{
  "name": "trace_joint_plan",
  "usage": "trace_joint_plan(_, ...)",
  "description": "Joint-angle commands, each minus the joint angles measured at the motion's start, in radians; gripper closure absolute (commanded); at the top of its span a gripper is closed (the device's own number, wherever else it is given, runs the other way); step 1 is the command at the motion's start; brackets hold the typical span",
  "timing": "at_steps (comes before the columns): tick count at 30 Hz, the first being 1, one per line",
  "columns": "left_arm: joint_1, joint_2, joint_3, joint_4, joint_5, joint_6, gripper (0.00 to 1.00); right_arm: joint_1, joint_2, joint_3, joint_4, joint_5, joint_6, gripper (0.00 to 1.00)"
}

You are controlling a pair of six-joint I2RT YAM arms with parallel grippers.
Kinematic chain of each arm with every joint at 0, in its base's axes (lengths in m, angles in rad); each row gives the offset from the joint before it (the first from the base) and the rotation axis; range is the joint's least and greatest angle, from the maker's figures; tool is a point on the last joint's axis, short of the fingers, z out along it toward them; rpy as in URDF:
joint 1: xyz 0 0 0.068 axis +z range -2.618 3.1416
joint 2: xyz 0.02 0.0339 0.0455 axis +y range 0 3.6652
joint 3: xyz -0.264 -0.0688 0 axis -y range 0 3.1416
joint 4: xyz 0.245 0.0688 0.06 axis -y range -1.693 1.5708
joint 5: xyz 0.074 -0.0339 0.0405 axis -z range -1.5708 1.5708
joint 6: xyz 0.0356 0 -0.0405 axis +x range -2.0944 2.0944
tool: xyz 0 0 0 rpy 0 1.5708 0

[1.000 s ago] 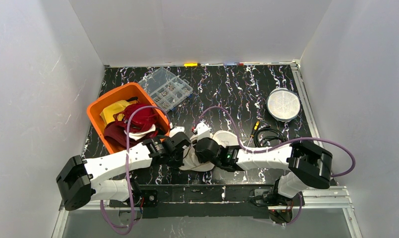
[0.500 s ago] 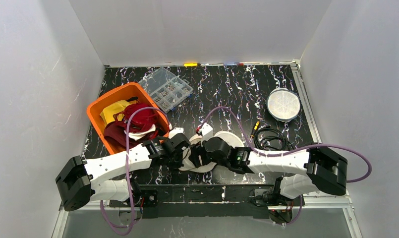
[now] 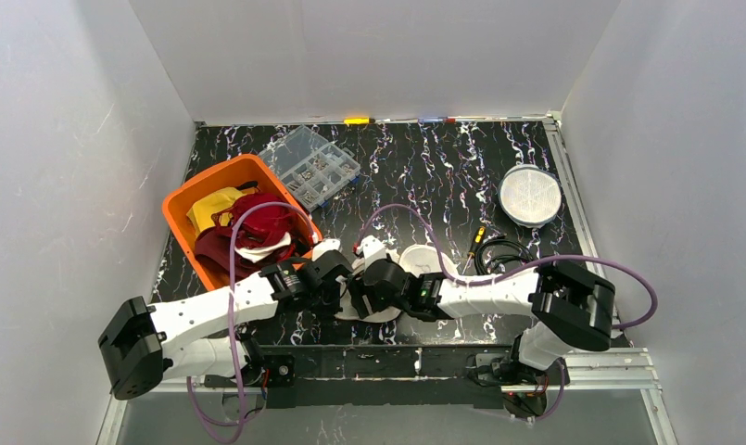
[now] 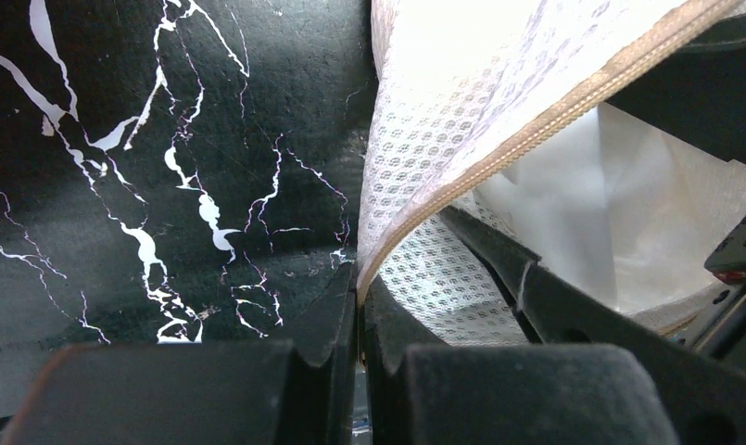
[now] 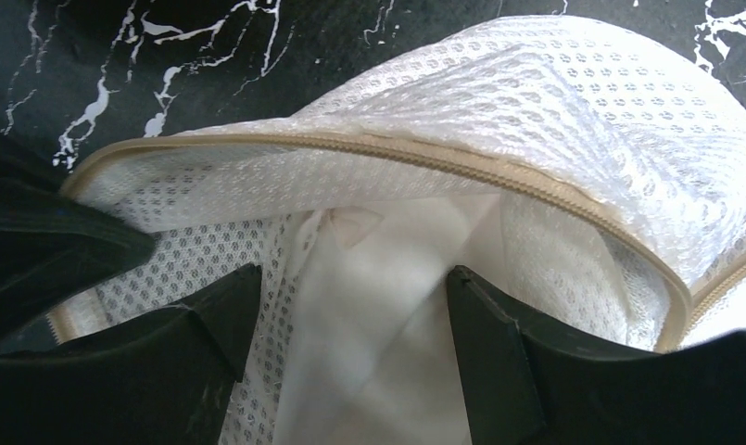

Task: Unzip the laundry bag and remove the bra
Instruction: Pick up the bra from the laundry bag.

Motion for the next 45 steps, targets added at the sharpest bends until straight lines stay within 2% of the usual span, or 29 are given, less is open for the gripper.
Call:
trace_joint_plan(1, -0.004, -0.023, -0.017, -0.017, -0.008, -0.009, 1.0, 0.006, 0.041, 0.024, -0.022, 0.057, 0.014, 0.22)
trace_joint_plan(4, -0.004, -0.027, -0.021, -0.016, -0.006, -0.008, 1.0, 0.006, 0.072, 0.027, -0.036, 0.063, 0.015, 0.28)
trace_joint_plan(6, -0.005, -0.034, -0.026, -0.017, -0.007, -0.009, 1.0, 0.006, 0.088, 0.026, -0.052, 0.081, 0.024, 0.36)
trace_joint_plan(13, -0.005, -0.05, -0.036, -0.02, -0.011, -0.01, 1.0, 0.006, 0.074, 0.005, -0.076, 0.133, 0.047, 0.68)
trace_joint_plan(17, -0.004, -0.049, -0.037, -0.022, -0.011, -0.009, 1.0, 0.005, 0.011, -0.016, -0.084, 0.137, 0.038, 0.85)
trace_joint_plan(23, -0.004, -0.045, -0.034, -0.024, -0.018, -0.007, 1.0, 0.005, -0.196, -0.067, -0.088, 0.107, 0.017, 0.98)
trace_joint_plan(34, -0.004, 0.003, 0.024, -0.021, -0.032, 0.015, 1.0, 0.006, -0.503, -0.145, -0.136, 0.018, -0.067, 0.99)
trace_joint_plan(38, -0.005, 0.017, 0.072, -0.04, -0.075, 0.033, 1.0, 0.005, -0.552, -0.162, -0.194, 0.062, -0.074, 0.99)
trace_joint_plan(43, -0.005, 0.069, 0.118, -0.035, -0.077, 0.055, 1.0, 0.001, -0.582, -0.223, -0.206, 0.086, -0.032, 0.8)
trace_joint_plan(45, -0.004, 0.098, 0.114, -0.005, -0.047, 0.052, 1.0, 0.001, -0.573, -0.248, -0.199, 0.083, -0.01, 0.77)
